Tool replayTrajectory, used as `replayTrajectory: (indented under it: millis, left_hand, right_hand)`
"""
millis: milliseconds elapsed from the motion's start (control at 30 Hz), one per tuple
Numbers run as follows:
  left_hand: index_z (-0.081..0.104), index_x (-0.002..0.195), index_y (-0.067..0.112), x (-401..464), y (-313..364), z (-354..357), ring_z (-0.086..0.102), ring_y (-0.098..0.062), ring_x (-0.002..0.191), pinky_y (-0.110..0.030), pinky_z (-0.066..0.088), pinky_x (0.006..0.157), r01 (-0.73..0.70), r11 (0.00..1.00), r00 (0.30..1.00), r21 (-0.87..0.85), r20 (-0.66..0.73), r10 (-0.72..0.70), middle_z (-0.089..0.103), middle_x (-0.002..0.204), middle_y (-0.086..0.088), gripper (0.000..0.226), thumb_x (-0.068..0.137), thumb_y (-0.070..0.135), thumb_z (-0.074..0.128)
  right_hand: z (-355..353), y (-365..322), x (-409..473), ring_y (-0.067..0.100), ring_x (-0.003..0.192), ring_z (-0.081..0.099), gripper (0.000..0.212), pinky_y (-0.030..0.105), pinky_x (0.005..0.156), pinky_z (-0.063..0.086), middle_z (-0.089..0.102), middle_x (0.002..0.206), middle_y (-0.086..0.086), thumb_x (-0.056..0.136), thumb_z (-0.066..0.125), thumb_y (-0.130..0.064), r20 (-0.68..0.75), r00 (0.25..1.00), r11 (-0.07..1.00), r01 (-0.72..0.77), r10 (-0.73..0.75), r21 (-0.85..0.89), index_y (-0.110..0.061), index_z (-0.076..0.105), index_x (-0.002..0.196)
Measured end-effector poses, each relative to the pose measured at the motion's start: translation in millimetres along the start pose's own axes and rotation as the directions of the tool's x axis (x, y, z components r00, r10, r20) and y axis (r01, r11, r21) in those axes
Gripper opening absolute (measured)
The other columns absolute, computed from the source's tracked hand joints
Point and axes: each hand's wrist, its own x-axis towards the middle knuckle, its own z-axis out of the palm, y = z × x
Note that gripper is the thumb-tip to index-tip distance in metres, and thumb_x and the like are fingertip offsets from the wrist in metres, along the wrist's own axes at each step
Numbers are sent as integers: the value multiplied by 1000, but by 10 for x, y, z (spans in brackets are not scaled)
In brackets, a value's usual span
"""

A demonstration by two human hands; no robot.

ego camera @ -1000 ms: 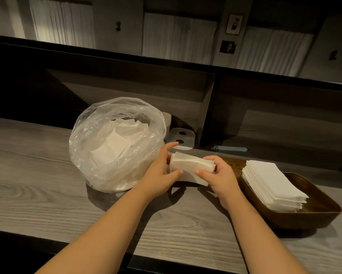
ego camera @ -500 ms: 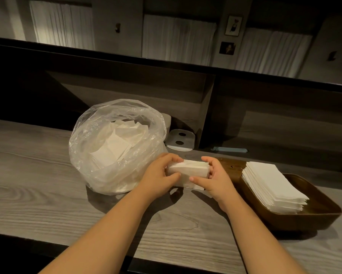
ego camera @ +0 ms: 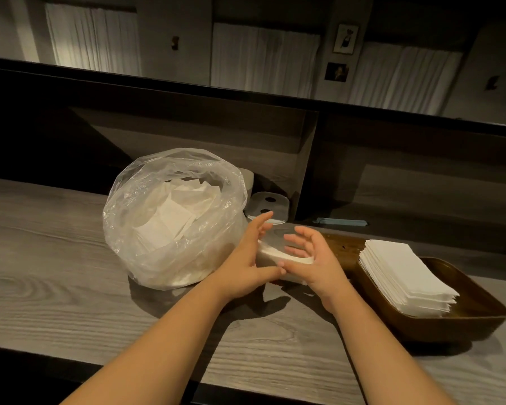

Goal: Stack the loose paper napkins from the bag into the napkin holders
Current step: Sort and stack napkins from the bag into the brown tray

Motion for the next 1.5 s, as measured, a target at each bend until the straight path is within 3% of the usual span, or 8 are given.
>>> replayTrajectory:
  millis: [333, 600, 867, 967, 1067, 1200, 1333, 1500]
  left_hand:
    - [13, 149, 43, 52, -36, -20, 60, -12, 102, -24, 55, 85, 157, 987, 982, -14, -108, -158, 49, 130, -3, 82, 92, 14, 64]
    - [8, 152, 41, 69, -29, -29, 47, -12, 121, -19, 42, 97, 147, 988, 989, -55, -7, -148, 36, 136, 5, 93, 88, 17, 72]
    - [54, 115, 25, 112, -8, -34, 58, -4, 93, -15, 47, 69, 251, 957, 941, -144, -196, -277, 61, 111, 7, 21, 96, 29, 61]
    - [55, 121, 13, 103, 72, 5, 67, -17, 93, -30, 55, 86, 320, 714, 893, -622, -54, -447, 67, 113, -10, 39, 93, 38, 62]
    - [53, 132, 11, 63, 198, 76, 70, -25, 94, -43, 55, 90, 403, 392, 873, -827, 219, -435, 70, 114, -15, 69, 81, 56, 59]
    - [60, 124, 8, 62, 234, 31, 67, -36, 105, -49, 51, 96, 334, 276, 874, -901, 186, -449, 71, 110, -21, 44, 94, 40, 55]
    - [59, 128, 5, 59, 192, -94, 65, -37, 101, -49, 45, 99, 374, 241, 862, -896, 239, -447, 68, 116, -24, 50, 99, 43, 45]
    - [60, 127, 12, 41, 170, -92, 63, -41, 109, -52, 42, 105, 492, 223, 839, -841, 390, -380, 64, 125, -24, 52, 90, 47, 52]
  right_hand:
    - [-56, -23, 1, 11, 99, 55, 47, 20, 70, 49, 55, 119, -1, 83, 76, -17, -123, 991, 991, -71, 56, -117, -26, 52, 123]
    - [-9, -67, -5, 14, 112, 51, 82, 19, 74, 50, 47, 119, -12, 76, 82, -13, -28, 996, 991, -92, 90, -99, -33, 35, 140]
    - [-8, -151, -43, 9, 94, 59, 25, 18, 67, 49, 60, 101, -8, 86, 73, -15, -189, 981, 998, 42, -50, -46, -30, 56, 98]
    - [26, -232, -105, 3, 88, 60, 26, 16, 67, 51, 60, 94, -11, 84, 74, -14, -337, 870, 929, 302, -361, -213, -31, 55, 91]
    - [66, -225, -91, 4, 89, 52, 25, 19, 75, 45, 54, 93, -9, 80, 75, -9, -161, 742, 690, 491, -651, -532, -25, 58, 89]
    - [123, -246, -111, -4, 115, 39, 41, 21, 96, 33, 44, 117, -27, 70, 75, -53, 298, 904, 685, 427, -307, -591, -46, 53, 104]
    - [79, -317, -135, 0, 104, 53, 13, 19, 85, 44, 56, 107, -16, 85, 61, -48, -105, 909, 900, 373, -403, -226, -41, 57, 96]
    - [71, -226, -43, 13, 114, 51, 18, 38, 92, 53, 50, 119, -13, 94, 61, -25, -233, 924, 908, 206, -303, -365, -41, 57, 101]
